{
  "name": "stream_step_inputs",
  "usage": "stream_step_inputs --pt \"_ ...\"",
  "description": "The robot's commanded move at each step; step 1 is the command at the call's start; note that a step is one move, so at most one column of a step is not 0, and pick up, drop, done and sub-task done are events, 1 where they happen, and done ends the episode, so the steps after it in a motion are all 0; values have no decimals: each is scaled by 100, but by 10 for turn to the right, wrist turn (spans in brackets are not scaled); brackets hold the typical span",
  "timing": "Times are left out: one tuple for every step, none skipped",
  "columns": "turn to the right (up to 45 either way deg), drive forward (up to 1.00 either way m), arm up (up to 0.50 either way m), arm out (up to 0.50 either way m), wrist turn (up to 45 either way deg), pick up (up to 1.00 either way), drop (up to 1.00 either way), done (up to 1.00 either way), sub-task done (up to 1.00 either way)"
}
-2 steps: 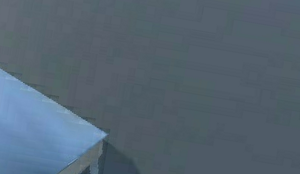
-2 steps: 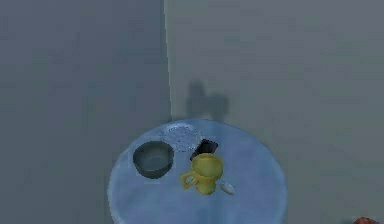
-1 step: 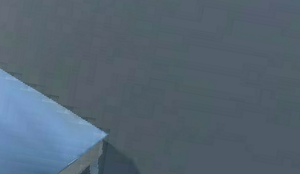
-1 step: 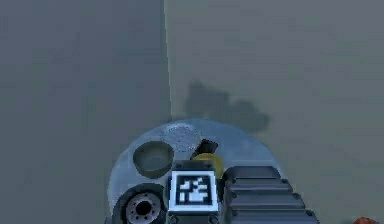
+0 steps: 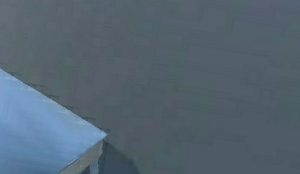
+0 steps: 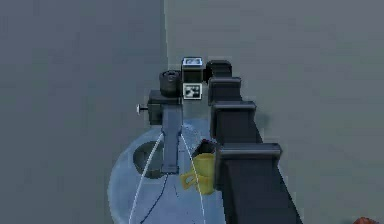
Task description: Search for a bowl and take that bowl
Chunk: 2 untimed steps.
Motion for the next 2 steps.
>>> stream_step_inputs --pt "0 0 0 0 450 0 0 0 0" --pt "0 0 0 0 450 0 0 0 0"
